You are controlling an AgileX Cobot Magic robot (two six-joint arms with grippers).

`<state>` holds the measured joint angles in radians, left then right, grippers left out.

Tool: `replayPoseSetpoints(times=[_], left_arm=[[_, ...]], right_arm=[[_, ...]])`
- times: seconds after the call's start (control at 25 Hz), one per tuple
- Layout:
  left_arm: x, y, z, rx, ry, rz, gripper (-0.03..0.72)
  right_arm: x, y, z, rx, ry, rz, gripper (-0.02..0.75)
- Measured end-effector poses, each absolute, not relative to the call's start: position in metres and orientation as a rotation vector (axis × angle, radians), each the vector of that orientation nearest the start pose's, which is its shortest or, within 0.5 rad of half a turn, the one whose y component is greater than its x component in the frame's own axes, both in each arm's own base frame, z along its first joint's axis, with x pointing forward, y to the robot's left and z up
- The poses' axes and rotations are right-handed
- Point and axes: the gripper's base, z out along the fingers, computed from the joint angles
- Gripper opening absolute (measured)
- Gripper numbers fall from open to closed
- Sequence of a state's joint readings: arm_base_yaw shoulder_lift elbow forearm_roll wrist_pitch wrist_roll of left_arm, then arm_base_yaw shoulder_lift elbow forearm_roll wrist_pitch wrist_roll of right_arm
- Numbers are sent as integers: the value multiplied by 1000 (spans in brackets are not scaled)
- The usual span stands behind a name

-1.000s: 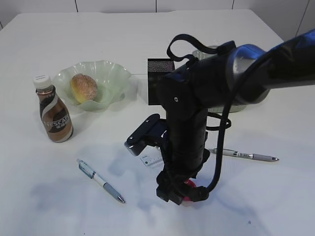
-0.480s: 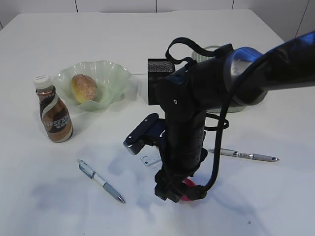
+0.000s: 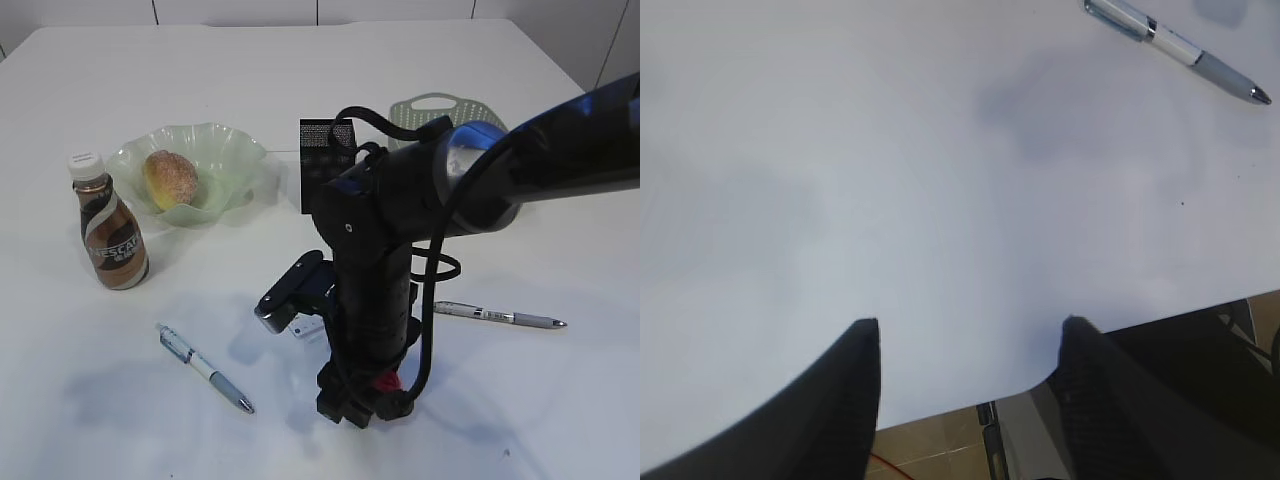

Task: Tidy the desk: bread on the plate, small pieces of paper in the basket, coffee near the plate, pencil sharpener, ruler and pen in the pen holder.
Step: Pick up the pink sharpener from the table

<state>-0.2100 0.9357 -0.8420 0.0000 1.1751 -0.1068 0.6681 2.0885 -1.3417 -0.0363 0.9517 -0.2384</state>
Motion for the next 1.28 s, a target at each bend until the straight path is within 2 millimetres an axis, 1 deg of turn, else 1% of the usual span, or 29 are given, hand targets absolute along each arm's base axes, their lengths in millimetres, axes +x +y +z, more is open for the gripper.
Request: replayPoseSetpoints(times=[0.08,0.12,0.16,0.2,0.28,0.48,0.96,1.16,1.2,1.24,1.28], left_arm=[[146,-31,309,142,2752,-86,396],[146,-31,309,142,2752,-86,396],[146,-31,309,142,2752,-86,396],[146,-31,309,142,2752,-86,396],[146,-31,309,142,2752,-86,396],[146,-31,309,142,2752,-86,395],[146,-30,309,144,2751,-74,395],[146,-30,309,146,2749,-68,395],[146,-30,309,146,2749,-68,395],[146,-30,309,146,2749,-66,395],[146,-30,309,146,2749,-66,395]], right_arm=[[301,234,122,-1420,2839,-61,529],[301,234,122,-1421,2836,-63,484],[301,234,122,-1420,2836,-63,462],[301,234,122,-1420,2834,-62,419],[302,234,122,-1421,2830,-66,361],[302,233,122,-1430,2822,-85,338],[304,233,124,-1435,2823,-98,335],[308,237,134,-1435,2831,-105,335],[314,241,147,-1430,2835,-109,335],[314,241,147,-1430,2835,-109,335],[318,244,155,-1424,2831,-109,335]])
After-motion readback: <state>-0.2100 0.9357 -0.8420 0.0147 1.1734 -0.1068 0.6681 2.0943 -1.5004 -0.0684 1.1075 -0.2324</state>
